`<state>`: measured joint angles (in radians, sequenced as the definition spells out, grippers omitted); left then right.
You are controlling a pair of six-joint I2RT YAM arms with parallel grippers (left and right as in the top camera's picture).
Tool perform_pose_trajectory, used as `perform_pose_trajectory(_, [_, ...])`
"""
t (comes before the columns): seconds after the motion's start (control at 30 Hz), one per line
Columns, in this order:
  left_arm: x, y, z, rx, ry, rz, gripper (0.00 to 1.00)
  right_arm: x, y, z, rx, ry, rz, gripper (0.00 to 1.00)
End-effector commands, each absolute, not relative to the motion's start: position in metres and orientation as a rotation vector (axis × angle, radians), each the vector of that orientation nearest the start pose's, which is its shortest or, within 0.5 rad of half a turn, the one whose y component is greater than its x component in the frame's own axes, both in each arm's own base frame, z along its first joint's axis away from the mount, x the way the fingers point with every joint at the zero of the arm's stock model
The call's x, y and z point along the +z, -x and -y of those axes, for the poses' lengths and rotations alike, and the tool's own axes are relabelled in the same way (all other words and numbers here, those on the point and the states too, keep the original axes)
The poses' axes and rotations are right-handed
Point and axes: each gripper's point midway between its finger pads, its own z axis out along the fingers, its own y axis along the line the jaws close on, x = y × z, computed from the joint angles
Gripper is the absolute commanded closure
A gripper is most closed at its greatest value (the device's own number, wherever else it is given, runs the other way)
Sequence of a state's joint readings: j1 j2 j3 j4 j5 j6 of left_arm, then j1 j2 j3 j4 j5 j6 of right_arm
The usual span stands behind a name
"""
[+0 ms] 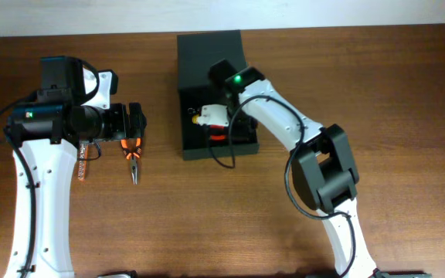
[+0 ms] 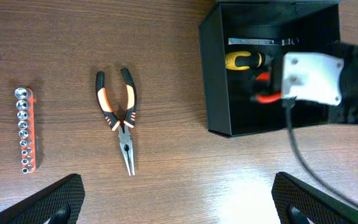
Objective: Pack container
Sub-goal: 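Carry the red pliers into the box and open the right gripper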
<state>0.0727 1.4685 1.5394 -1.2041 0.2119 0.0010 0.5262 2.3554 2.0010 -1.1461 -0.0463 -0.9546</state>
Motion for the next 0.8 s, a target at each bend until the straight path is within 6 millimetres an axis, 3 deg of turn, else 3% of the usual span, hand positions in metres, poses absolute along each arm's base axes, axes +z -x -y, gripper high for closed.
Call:
perform_pose_trajectory(0.0, [0.236,-0.340,0.011,-0.258,0.014,-2.680,0.01,0.026,-0.412,-0.238,0.087,2.042,-2.266,0.96])
perform_pose_trajectory(0.6, [0.236,-0.340,0.011,-0.257,0.014,-2.678,0.01,0.026,-0.396,-0.258,0.095,2.112,-2.218,0.96])
perform_pose_trajectory(0.77, [0.236,-0.340,0.011,-0.258,0.014,-2.680,0.01,0.026,-0.401,-0.258,0.035,2.115,-2.207,0.96])
